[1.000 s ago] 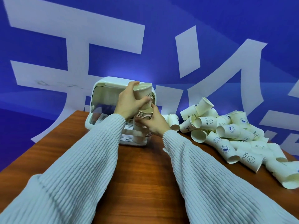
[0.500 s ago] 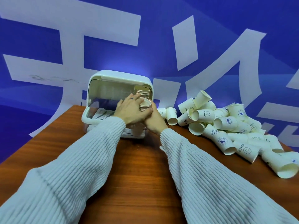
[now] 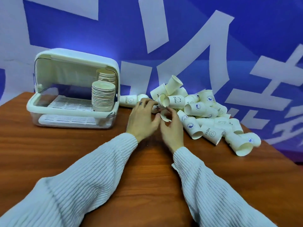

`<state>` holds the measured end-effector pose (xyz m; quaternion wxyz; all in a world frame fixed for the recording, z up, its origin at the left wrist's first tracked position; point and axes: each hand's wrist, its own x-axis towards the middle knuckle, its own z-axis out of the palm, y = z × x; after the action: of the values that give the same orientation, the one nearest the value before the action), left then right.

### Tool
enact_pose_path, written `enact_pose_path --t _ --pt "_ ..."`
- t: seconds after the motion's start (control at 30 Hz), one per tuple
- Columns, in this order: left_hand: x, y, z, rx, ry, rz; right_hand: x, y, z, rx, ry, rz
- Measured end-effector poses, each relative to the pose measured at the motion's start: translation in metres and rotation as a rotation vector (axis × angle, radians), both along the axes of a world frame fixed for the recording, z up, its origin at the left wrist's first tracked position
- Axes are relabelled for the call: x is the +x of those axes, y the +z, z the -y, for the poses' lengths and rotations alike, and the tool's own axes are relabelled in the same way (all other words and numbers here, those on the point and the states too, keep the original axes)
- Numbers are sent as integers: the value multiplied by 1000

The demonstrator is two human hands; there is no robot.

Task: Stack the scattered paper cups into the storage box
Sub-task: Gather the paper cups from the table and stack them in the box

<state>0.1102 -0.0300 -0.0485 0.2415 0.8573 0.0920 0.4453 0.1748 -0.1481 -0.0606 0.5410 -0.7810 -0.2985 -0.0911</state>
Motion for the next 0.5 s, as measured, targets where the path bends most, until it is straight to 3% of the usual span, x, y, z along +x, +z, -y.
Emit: enact_pose_path --t 0.1,0.23,0.37,0.5 --pt "29 -12 32 -108 -59 -139 27 -8 48 -49 -188 91" --pt "57 -33 74 -195 -104 -267 61 -10 87 -316 -489 180" --pt "60 -47 87 27 -189 -289 76 -21 88 -617 -555 262" --pt "53 -40 83 -184 -250 -242 68 -14 82 -716 -591 319"
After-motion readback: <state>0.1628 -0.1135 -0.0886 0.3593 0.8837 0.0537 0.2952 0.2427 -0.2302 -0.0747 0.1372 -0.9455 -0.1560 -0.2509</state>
